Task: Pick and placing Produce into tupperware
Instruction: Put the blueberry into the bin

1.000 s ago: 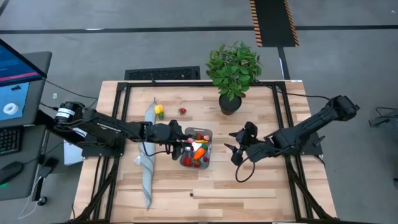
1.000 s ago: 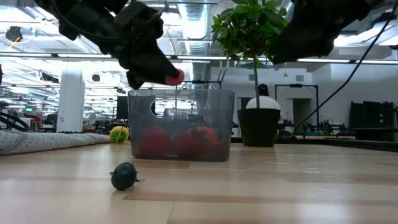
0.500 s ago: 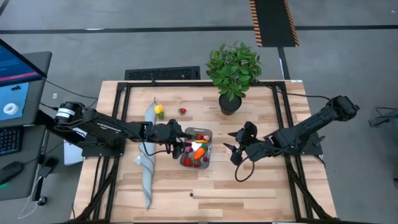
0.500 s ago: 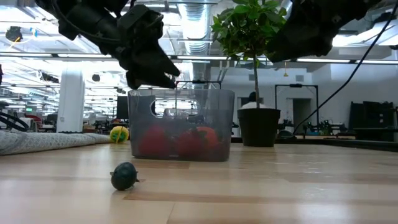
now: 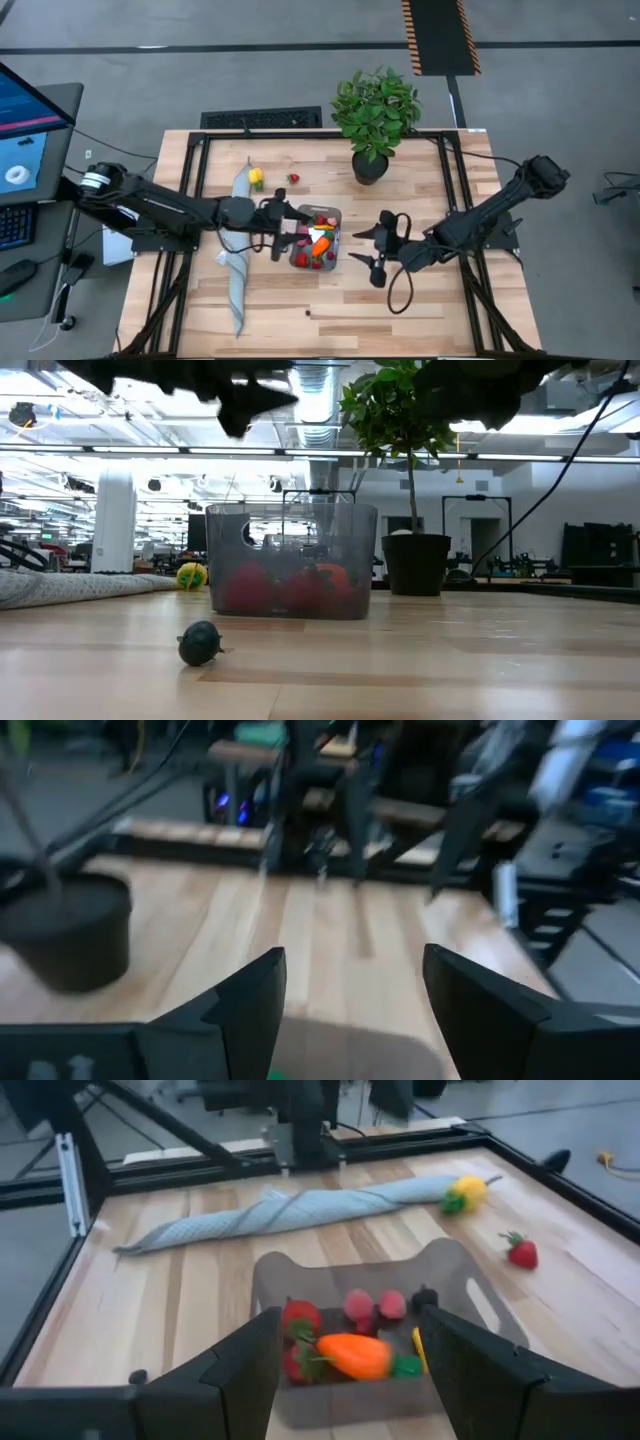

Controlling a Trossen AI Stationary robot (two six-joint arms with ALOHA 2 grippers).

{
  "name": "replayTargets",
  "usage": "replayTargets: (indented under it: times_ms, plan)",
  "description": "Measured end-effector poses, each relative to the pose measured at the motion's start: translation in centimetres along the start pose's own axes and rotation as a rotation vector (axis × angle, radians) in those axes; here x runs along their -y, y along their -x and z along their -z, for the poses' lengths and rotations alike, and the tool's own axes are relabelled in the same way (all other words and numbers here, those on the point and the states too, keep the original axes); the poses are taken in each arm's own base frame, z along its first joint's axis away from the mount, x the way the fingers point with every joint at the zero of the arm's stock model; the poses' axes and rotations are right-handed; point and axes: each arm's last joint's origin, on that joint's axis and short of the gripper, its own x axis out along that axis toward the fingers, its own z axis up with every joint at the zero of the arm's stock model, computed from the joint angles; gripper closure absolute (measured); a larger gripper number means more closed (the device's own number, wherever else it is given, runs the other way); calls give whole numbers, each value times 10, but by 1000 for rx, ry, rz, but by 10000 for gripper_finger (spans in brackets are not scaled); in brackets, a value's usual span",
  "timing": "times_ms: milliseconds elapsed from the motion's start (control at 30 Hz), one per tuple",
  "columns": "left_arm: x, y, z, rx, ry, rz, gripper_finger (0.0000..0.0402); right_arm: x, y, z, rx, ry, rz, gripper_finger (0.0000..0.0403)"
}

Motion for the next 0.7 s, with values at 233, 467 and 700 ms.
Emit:
replayTargets:
  times_ms: [233,467,700]
  plan:
    - [25,50,-9,139,-99,128,176,-13,-19,14,0,8,-6,143]
    - [38,94,7,311,-205,182,176,-37,-40,35,43,105,-137,143]
    - [33,111,27,304,-175,-10,176,-53,-63,61,97,72,-165,143]
